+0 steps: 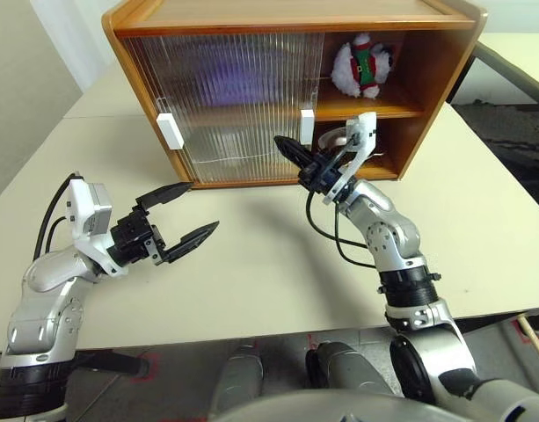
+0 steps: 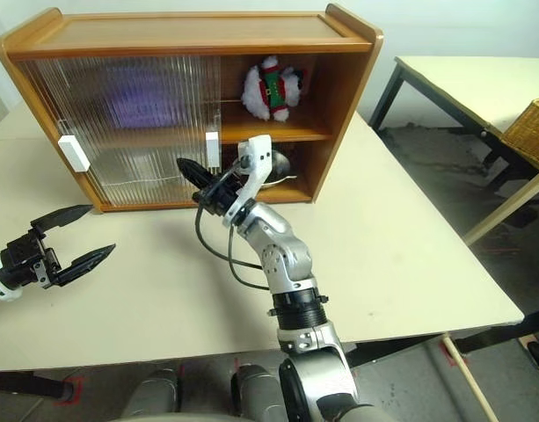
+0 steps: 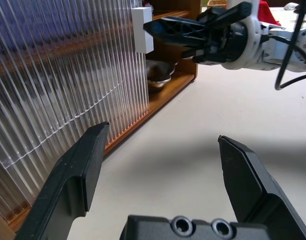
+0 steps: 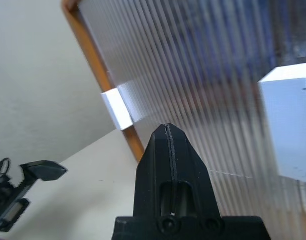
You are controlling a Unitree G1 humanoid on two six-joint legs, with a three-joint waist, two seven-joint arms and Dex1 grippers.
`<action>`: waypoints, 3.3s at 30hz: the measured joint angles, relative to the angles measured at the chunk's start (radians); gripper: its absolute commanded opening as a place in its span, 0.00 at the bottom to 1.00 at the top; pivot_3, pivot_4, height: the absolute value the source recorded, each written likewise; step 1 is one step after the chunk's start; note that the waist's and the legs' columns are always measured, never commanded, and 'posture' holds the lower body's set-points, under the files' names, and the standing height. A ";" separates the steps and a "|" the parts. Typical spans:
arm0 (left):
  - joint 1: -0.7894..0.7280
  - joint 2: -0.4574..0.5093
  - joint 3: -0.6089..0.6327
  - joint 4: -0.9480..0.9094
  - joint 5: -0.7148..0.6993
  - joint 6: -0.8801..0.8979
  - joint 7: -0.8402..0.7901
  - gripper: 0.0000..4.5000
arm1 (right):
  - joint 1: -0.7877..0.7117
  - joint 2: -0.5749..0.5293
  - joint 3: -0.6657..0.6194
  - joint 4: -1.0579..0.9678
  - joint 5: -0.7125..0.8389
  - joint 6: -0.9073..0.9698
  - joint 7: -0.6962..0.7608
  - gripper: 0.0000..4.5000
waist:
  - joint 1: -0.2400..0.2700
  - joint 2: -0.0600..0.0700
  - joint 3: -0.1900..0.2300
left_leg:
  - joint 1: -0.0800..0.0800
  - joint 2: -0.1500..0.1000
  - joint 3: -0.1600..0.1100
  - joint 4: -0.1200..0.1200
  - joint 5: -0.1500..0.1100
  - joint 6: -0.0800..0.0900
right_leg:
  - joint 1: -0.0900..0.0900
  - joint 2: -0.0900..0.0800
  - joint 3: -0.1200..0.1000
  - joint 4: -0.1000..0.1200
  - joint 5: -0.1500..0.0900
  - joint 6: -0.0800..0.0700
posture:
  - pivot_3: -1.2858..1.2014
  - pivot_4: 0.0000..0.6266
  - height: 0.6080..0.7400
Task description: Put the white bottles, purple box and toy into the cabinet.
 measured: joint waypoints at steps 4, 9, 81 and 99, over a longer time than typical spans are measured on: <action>0.001 0.000 0.000 -0.003 0.000 0.000 0.007 1.00 | -0.029 -0.004 -0.024 0.053 -0.019 -0.019 -0.010 0.01 | 0.003 0.000 0.000 | 0.000 0.001 0.000 0.000 0.000 0.000 | -0.001 0.001 -0.001 0.000 0.001 -0.002 | 0.54 0.07 1.00; 0.002 -0.007 -0.001 -0.006 0.000 0.000 0.013 1.00 | -0.078 0.001 -0.057 0.134 -0.036 -0.061 -0.030 0.01 | 0.003 0.000 0.000 | 0.000 0.002 0.000 0.000 0.000 0.000 | -0.002 0.001 -0.001 0.000 0.002 -0.003 | 0.54 0.08 1.00; -0.094 -0.011 -0.056 0.077 0.021 -0.007 -0.062 1.00 | -0.078 -0.231 -0.206 0.245 -0.181 -0.321 -0.198 0.01 | -0.016 0.001 0.001 | -0.005 0.001 -0.008 0.000 0.000 0.001 | -0.008 0.001 0.004 -0.002 0.010 0.008 | 0.49 0.10 1.00; -0.095 -0.011 -0.056 0.077 0.021 -0.007 -0.062 1.00 | -0.094 -0.327 -0.257 0.345 -0.188 -0.389 -0.189 0.01 | -0.016 0.002 0.002 | -0.005 0.001 -0.008 0.000 0.000 0.001 | -0.007 0.001 0.006 -0.004 0.010 0.011 | 0.49 0.11 1.00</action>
